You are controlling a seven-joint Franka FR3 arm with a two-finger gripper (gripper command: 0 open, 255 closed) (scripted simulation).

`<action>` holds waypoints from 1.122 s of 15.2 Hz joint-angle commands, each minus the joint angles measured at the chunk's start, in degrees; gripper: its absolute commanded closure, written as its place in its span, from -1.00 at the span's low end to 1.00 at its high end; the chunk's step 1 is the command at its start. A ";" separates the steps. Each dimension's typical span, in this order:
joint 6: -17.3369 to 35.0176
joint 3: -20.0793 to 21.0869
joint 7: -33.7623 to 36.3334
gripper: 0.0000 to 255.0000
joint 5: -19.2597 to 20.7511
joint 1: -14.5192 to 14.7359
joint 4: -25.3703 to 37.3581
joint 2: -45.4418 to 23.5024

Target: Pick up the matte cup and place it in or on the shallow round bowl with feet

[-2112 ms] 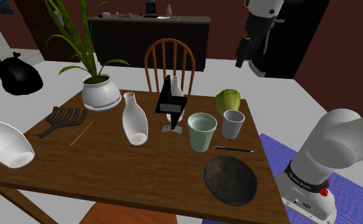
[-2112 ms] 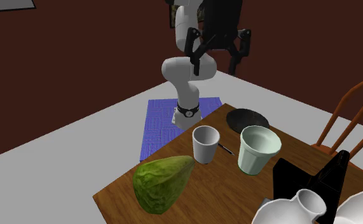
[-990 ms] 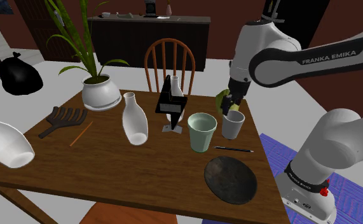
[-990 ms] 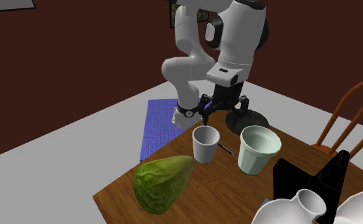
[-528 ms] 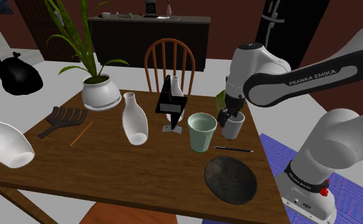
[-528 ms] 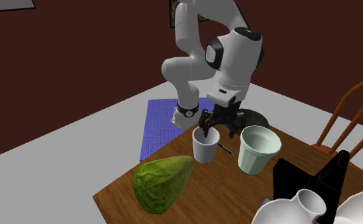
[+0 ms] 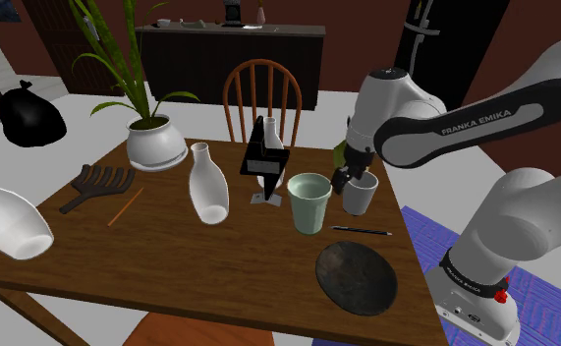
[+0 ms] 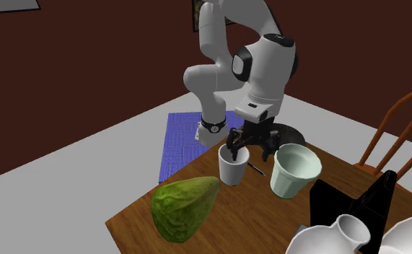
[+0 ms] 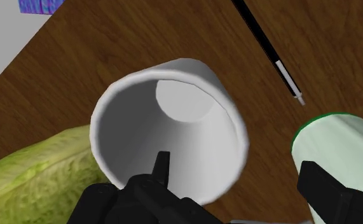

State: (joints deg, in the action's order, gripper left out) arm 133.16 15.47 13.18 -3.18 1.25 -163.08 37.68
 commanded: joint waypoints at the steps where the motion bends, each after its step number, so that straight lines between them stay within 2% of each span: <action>1: -0.55 0.33 -0.06 -1.00 0.05 0.11 -1.43 -1.53; 3: -0.55 0.38 -0.09 -1.00 0.02 0.07 -1.43 -1.53; 4: 0.06 1.19 0.77 1.00 0.03 0.03 -0.36 -3.23; 7: -0.49 -0.22 -0.85 1.00 0.41 -0.46 -1.15 -1.81; 12: -0.03 0.20 -0.34 1.00 0.02 0.07 -2.15 -1.30; 17: -4.72 -0.30 -0.60 1.00 0.03 0.28 0.44 0.79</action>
State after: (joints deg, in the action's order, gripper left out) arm 129.49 15.31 12.69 -3.18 1.52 -163.22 38.04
